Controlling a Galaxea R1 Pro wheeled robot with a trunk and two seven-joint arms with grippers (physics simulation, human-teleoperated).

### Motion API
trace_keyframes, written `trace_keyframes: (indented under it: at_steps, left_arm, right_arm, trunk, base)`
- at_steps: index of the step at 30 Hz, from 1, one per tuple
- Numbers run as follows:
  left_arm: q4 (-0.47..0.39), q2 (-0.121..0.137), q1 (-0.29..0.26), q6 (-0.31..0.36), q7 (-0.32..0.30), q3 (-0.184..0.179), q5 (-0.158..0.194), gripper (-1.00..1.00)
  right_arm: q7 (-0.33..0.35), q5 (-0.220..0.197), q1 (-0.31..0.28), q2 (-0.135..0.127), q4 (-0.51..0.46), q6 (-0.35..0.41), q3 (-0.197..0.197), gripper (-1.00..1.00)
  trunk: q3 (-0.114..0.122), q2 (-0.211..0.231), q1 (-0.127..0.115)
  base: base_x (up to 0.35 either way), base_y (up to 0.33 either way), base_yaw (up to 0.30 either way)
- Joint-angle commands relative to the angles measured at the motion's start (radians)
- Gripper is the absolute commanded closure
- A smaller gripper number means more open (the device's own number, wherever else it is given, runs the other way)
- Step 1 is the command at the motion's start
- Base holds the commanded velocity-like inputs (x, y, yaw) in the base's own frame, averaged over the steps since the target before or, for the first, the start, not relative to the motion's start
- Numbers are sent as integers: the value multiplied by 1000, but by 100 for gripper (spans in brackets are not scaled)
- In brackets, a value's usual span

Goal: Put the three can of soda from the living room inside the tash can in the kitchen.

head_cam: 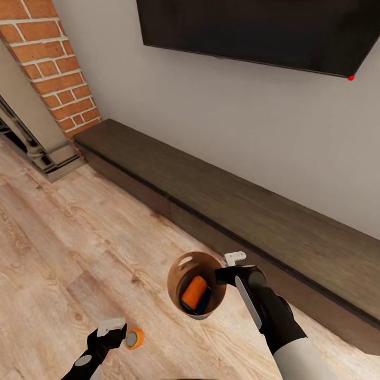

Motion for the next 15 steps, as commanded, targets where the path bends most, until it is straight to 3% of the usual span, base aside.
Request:
trace_keyframes:
  at_steps: [1,7,15]
  left_arm:
    - [0,0,0,0,0,0,0,-100]
    - [0,0,0,0,0,0,1,-100]
    - [0,0,0,0,0,0,0,-100]
  right_arm:
    - [5,-19,0,0,0,-1,0,100]
    - [5,-20,0,0,0,-1,1,100]
    - [5,-20,0,0,0,-1,1,100]
  trunk:
    - [-1,0,0]
    - [-2,0,0]
    - [-2,0,0]
  base:
    - [311,0,0]
    - [290,0,0]
    - [47,-59,0]
